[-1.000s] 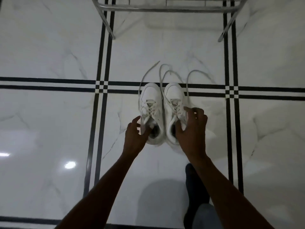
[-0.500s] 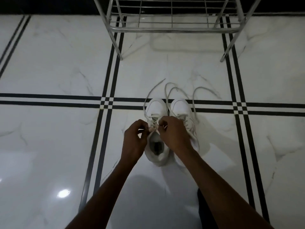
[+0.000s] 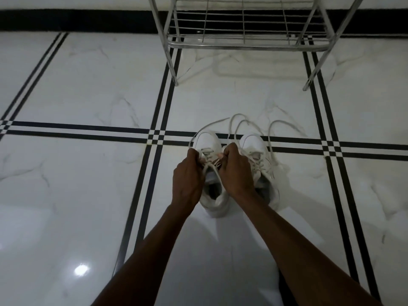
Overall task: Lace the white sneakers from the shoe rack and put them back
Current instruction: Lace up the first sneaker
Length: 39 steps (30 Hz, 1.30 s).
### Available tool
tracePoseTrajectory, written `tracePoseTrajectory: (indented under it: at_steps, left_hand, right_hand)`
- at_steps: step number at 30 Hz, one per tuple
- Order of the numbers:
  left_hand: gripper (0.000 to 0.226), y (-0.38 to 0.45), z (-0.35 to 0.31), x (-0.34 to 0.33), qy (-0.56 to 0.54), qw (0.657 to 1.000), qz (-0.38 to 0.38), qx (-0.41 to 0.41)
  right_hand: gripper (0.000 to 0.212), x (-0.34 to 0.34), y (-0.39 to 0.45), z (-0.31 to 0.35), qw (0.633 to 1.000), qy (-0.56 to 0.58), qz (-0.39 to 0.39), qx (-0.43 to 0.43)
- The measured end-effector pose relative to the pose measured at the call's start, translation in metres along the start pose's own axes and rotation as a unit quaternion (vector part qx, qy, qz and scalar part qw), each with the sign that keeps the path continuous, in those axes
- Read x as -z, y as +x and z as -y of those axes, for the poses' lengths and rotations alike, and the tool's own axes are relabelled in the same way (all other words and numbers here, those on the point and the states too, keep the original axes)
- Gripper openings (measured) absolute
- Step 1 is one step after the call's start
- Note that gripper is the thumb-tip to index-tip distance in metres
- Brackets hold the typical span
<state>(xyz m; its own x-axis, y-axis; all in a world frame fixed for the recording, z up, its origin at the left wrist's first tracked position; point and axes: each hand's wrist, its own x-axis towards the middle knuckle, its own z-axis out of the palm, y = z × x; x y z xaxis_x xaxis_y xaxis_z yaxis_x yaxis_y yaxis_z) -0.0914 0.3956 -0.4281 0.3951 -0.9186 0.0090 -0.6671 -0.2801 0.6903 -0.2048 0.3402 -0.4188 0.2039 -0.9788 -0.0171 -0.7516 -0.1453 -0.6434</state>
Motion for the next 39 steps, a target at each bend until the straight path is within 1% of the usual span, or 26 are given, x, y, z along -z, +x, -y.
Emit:
tracePoseTrajectory:
  at_steps: [3, 5, 7, 9, 10, 11, 12, 13, 14, 15, 16, 17, 18, 19, 20, 22, 24, 26, 27, 29, 31, 33, 35, 37, 38, 39]
  left_hand:
    - [0.015, -0.002, 0.006, -0.006, -0.023, 0.999, 0.013, 0.026]
    - [0.012, -0.003, 0.005, -0.003, -0.065, 0.997, 0.023, 0.033]
    - [0.019, -0.004, 0.004, 0.004, -0.169, 0.98, 0.052, 0.089]
    - [0.027, -0.002, 0.004, 0.014, -0.291, 0.939, 0.092, 0.156]
    - [0.028, 0.001, 0.005, 0.02, -0.328, 0.926, 0.089, 0.162]
    - [0.029, 0.005, 0.006, 0.026, -0.347, 0.923, 0.072, 0.152]
    - [0.03, 0.009, 0.005, 0.032, -0.35, 0.926, 0.049, 0.13]
    - [0.03, 0.013, 0.003, 0.039, -0.339, 0.935, 0.026, 0.101]
    - [0.03, 0.016, 0.0, 0.046, -0.322, 0.944, 0.009, 0.068]
    - [0.03, 0.021, -0.003, 0.05, -0.304, 0.952, 0.004, 0.037]
    - [0.03, 0.025, -0.004, 0.053, -0.287, 0.958, 0.011, 0.012]
    - [0.031, 0.028, -0.006, 0.055, -0.276, 0.961, 0.028, -0.004]
    - [0.032, 0.029, -0.007, 0.054, -0.272, 0.961, 0.051, -0.012]
    - [0.034, 0.03, -0.006, 0.052, -0.266, 0.961, 0.071, -0.016]
    - [0.035, 0.03, -0.003, 0.05, -0.258, 0.962, 0.086, -0.019]
    - [0.039, 0.028, 0.001, 0.043, -0.247, 0.963, 0.112, -0.002]
    - [0.04, 0.025, 0.002, 0.035, -0.238, 0.965, 0.111, 0.024]
    - [0.037, 0.023, 0.001, 0.03, -0.215, 0.972, 0.086, 0.034]
    - [0.036, 0.022, 0.0, 0.028, -0.215, 0.973, 0.074, 0.04]
    - [0.034, 0.02, -0.002, 0.025, -0.241, 0.966, 0.066, 0.063]
    - [0.029, 0.019, -0.004, 0.022, -0.255, 0.962, 0.07, 0.066]
    - [0.025, 0.021, 0.001, 0.02, -0.225, 0.972, 0.055, 0.038]
    - [0.03, 0.026, 0.012, 0.019, -0.169, 0.984, 0.046, 0.015]
    - [0.036, 0.029, 0.02, 0.019, -0.052, 0.998, 0.042, 0.023]
    - [0.034, 0.029, 0.023, 0.019, 0.006, 0.998, 0.035, 0.042]
    - [0.031, 0.027, 0.022, 0.021, 0.03, 0.997, 0.024, 0.061]
  right_hand:
    - [0.01, -0.005, 0.003, -0.005, 1.0, 0.014, 0.005, 0.001]
    - [0.01, -0.006, 0.009, -0.009, 0.998, 0.044, 0.037, -0.024]
    - [0.013, 0.0, 0.016, -0.011, 0.988, 0.119, 0.078, -0.057]
    - [0.013, 0.008, 0.019, -0.007, 0.965, 0.226, 0.093, -0.092]
    - [0.014, 0.013, 0.021, -0.003, 0.949, 0.28, 0.09, -0.113]
    - [0.016, 0.016, 0.024, 0.001, 0.933, 0.325, 0.082, -0.128]
    - [0.017, 0.019, 0.026, 0.005, 0.926, 0.346, 0.076, -0.128]
    - [0.017, 0.021, 0.028, 0.008, 0.933, 0.336, 0.079, -0.103]
    - [0.016, 0.022, 0.029, 0.012, 0.948, 0.293, 0.105, -0.059]
    - [0.016, 0.024, 0.029, 0.016, 0.957, 0.245, 0.154, -0.011]
    - [0.017, 0.027, 0.029, 0.021, 0.954, 0.203, 0.221, 0.026]
    - [0.019, 0.031, 0.03, 0.026, 0.939, 0.177, 0.291, 0.048]
    - [0.021, 0.036, 0.03, 0.031, 0.923, 0.162, 0.344, 0.061]
    - [0.024, 0.039, 0.032, 0.033, 0.917, 0.143, 0.364, 0.077]
    - [0.029, 0.042, 0.035, 0.033, 0.923, 0.115, 0.353, 0.099]
    - [0.036, 0.047, 0.042, 0.028, 0.947, 0.052, 0.288, 0.129]
    - [0.029, 0.054, 0.046, 0.021, 0.956, 0.023, 0.26, 0.133]
    - [0.009, 0.056, 0.048, 0.014, 0.96, 0.042, 0.246, 0.129]
    - [0.004, 0.055, 0.047, 0.012, 0.966, 0.059, 0.22, 0.123]
    - [0.01, 0.05, 0.044, 0.008, 0.981, 0.077, 0.13, 0.119]
    - [0.013, 0.044, 0.04, 0.008, 0.986, 0.085, 0.074, 0.123]
    - [0.016, 0.04, 0.039, 0.008, 0.983, 0.143, 0.074, 0.092]
    - [0.017, 0.039, 0.039, 0.008, 0.972, 0.214, 0.087, 0.046]
    - [0.015, 0.039, 0.038, 0.009, 0.958, 0.267, 0.107, 0.016]
    - [0.014, 0.039, 0.038, 0.01, 0.95, 0.291, 0.116, 0.0]
    - [0.013, 0.04, 0.037, 0.011, 0.942, 0.312, 0.124, -0.014]
